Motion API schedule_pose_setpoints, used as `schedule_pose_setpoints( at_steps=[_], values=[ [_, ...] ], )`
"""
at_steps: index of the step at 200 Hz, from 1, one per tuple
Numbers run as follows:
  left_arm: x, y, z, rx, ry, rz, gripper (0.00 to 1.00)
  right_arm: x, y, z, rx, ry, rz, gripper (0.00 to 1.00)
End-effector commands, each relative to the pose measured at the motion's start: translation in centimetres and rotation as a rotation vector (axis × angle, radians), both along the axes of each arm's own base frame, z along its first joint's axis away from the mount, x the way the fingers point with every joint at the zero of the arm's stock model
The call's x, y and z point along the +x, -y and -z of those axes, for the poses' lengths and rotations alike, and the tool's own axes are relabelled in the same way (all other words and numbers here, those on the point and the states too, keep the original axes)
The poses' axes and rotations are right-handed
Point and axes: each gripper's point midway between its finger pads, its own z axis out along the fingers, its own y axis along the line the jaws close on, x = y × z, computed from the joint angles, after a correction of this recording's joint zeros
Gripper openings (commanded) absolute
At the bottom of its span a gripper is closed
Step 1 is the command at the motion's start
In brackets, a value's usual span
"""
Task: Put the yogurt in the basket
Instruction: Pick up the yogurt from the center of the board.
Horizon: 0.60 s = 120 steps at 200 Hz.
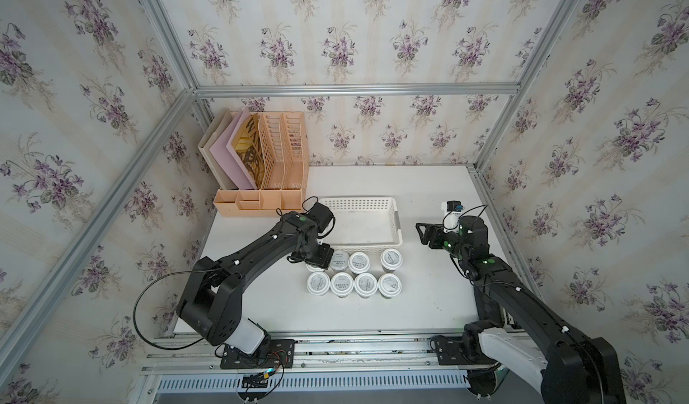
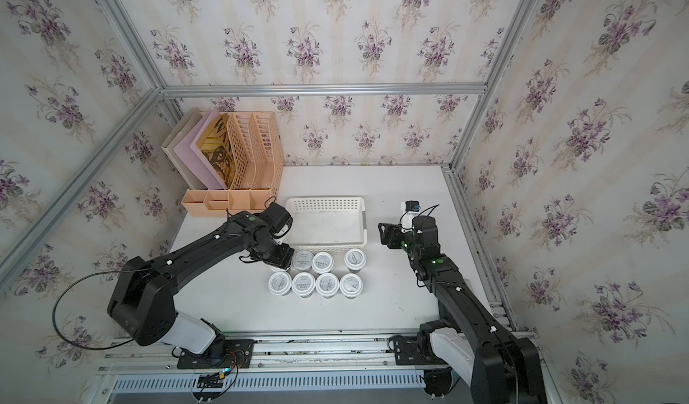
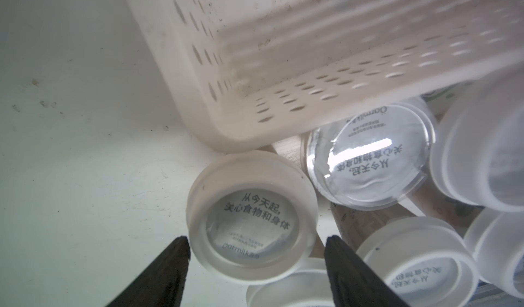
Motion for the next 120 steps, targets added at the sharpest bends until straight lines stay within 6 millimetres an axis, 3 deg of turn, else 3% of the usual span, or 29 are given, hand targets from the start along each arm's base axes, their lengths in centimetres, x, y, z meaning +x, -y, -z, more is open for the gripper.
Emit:
schedule_pose_setpoints(
  at_steps=[1, 55, 120],
  values=[
    [0.01, -0.08, 0.21, 0.006, -0.002, -0.001, 0.79, 0.19, -0.06, -0.35, 0.0, 0.021, -0.004, 0.79],
    [0.36, -0.21, -0.11, 0.019, 0.009, -0.001, 0.73, 0.22, -0.16, -0.22, 0.001, 0.016, -0.007, 0.79],
    [0.24, -0.47, 0.15, 0.032, 0.007, -0.003, 0.77, 0.24, -0.19, -0.26, 0.003, 0.017, -0.009, 0.79]
  ],
)
